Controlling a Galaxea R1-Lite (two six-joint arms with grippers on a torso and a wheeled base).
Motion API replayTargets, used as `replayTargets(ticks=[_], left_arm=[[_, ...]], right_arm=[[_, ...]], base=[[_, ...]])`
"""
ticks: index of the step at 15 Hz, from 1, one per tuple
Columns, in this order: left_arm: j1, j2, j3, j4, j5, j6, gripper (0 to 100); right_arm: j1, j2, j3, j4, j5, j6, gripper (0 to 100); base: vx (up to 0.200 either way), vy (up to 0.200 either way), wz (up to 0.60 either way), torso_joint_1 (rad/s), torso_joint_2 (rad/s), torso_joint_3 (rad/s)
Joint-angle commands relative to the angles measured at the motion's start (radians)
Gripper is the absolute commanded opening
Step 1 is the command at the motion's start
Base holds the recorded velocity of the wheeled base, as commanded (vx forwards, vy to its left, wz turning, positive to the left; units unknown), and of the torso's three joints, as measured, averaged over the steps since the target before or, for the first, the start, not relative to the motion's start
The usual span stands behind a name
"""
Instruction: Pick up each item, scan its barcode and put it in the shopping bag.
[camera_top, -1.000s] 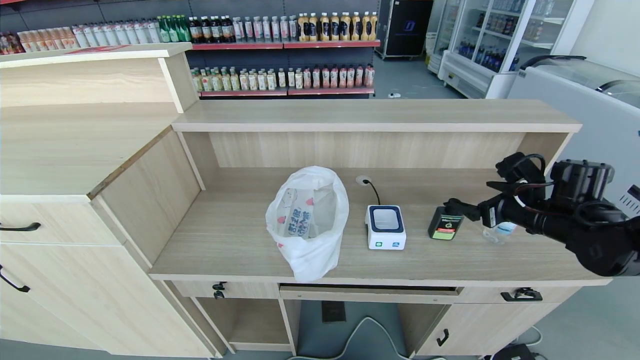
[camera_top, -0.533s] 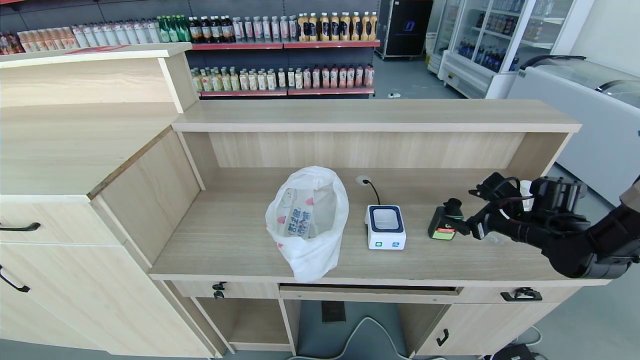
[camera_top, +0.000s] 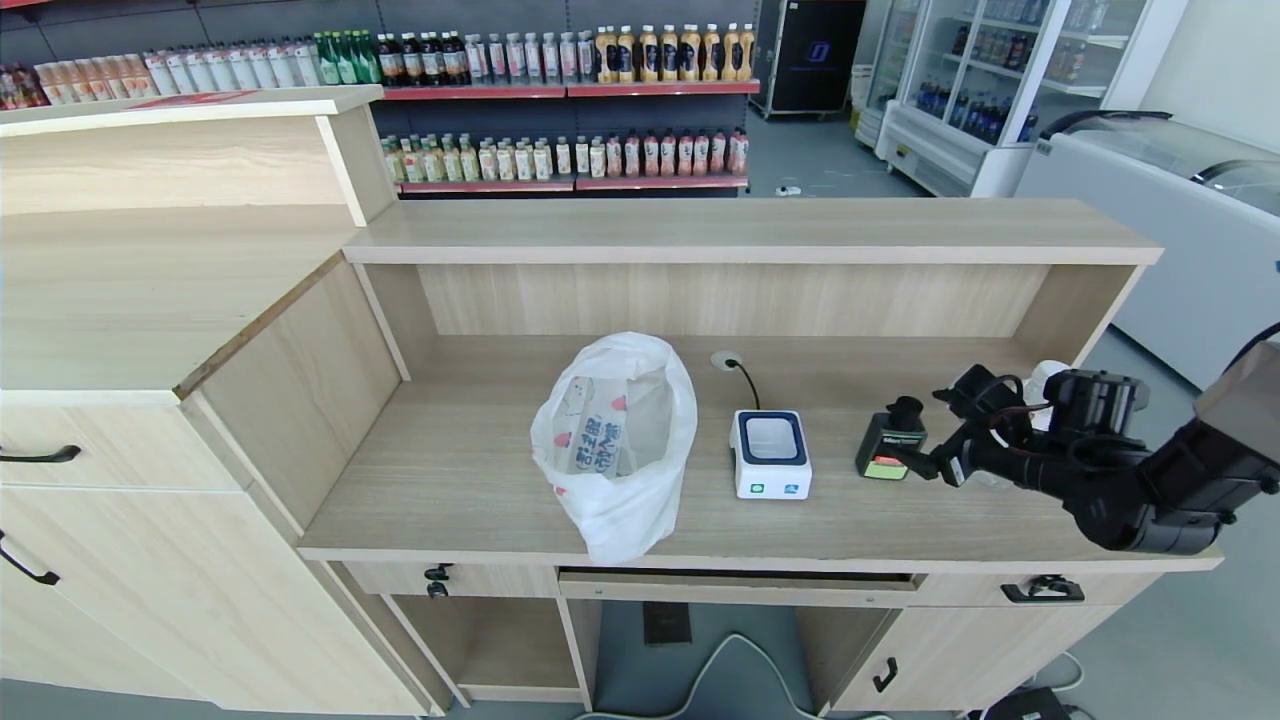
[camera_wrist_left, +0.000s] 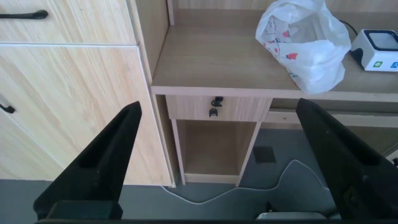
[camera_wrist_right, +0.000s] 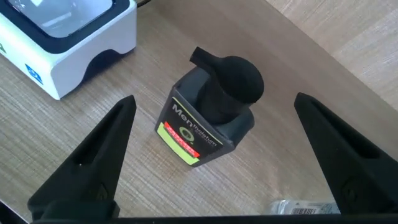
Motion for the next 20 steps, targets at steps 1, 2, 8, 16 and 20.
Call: replayTargets(ticks=[1, 2, 8, 16, 20], left_arm=[[0.000, 0.000, 0.000, 0.000, 0.000, 0.000, 100], [0.000, 0.000, 0.000, 0.000, 0.000, 0.000, 100], [0.000, 0.000, 0.000, 0.000, 0.000, 0.000, 100], [0.000, 0.000, 0.000, 0.000, 0.000, 0.000, 100], [0.000, 0.000, 0.000, 0.000, 0.000, 0.000, 100]], right_arm=[[-0.002, 0.041, -0.029, 0.001, 0.000, -0.011, 100], [-0.004, 0.055, -0.037, 0.001, 0.000, -0.012, 100], [-0.002, 0.136, -0.106, 0.009, 0.002, -0.023, 100], [0.044, 0.216, -0.242, 0.101, 0.031, -0.018, 100], [0.067, 0.251, -0.282, 0.115, 0.037, -0.015, 100]], base=[[0.000, 0.000, 0.00, 0.000, 0.00, 0.000], [0.000, 0.000, 0.00, 0.000, 0.00, 0.000], [0.000, 0.000, 0.00, 0.000, 0.00, 0.000], [0.000, 0.000, 0.00, 0.000, 0.00, 0.000], [0.000, 0.000, 0.00, 0.000, 0.00, 0.000]])
